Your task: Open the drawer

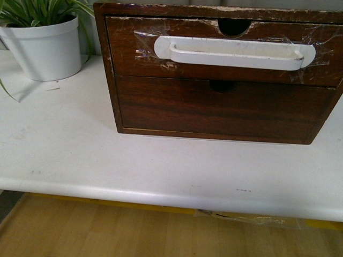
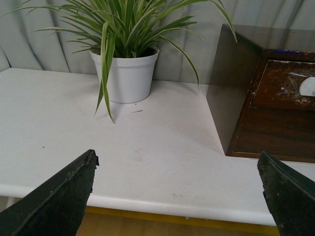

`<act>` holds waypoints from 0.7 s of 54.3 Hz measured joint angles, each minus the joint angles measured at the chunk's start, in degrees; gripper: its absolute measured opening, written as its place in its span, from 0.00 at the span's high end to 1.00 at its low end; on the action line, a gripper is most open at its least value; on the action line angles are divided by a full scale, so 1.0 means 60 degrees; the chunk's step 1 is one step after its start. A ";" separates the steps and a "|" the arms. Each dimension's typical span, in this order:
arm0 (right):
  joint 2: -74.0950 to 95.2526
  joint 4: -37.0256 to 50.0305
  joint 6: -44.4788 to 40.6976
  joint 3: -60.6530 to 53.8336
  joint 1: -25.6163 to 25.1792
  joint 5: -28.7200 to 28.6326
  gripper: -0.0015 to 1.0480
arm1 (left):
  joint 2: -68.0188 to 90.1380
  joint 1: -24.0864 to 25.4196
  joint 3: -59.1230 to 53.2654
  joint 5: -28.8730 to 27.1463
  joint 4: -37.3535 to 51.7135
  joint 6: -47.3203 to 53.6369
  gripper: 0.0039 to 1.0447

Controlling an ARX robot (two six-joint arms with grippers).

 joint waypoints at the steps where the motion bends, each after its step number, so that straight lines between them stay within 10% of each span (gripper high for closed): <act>1: 0.0000 0.0000 0.0000 0.0000 0.0000 0.0000 0.09 | 0.0000 0.0000 0.0000 0.0000 0.0000 0.0000 0.06; 38: 0.0000 0.0000 0.0000 0.0000 0.0000 0.0000 0.09 | 0.0000 0.0000 0.0000 0.0000 0.0000 0.0000 0.06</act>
